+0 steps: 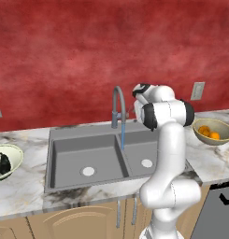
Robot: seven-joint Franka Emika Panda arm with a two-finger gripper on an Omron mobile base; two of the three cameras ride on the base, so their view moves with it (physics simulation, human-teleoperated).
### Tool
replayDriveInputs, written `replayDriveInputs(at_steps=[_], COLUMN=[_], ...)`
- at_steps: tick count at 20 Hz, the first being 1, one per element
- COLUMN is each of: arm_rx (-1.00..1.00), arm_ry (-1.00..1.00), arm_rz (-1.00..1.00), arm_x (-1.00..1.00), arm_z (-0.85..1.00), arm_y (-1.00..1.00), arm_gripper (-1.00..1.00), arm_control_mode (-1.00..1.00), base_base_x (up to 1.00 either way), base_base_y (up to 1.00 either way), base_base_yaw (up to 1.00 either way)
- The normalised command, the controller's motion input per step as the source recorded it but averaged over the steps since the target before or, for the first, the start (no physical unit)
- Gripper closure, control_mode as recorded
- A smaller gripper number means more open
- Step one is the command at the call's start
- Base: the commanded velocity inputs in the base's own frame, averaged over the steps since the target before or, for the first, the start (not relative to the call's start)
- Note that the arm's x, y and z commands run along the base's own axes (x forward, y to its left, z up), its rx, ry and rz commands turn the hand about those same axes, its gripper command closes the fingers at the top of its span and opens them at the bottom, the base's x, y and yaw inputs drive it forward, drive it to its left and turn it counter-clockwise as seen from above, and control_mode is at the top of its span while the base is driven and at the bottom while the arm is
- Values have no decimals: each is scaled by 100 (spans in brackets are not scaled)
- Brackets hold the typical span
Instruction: Pick the oranges from the sink and place them in one bowl. Place the eggplant in the other bowl. Then turn off the sink faucet.
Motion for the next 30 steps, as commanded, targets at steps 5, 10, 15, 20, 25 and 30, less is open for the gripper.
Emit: replayDriveInputs(at_steps=[5,10,15,20,25,30], arm_rx=[0,0,0,0,0,0], arm_ry=[1,2,2,1,0,0], arm_rz=[0,0,0,3,6,13], arm_x=[18,20,14,0,-1,12], arm_z=[-14,-15,-14,-8,0,0], arm_y=[16,24,26,23,16,21], arm_gripper=[-100,-100,-100,-100,-100,-100], arm_control_mode=[-100,-100,-100,-100,-100,-100], base_base_x=[0,0,0,0,0,0], base_base_y=[0,0,0,0,0,0], base_base_yaw=[0,0,0,0,0,0])
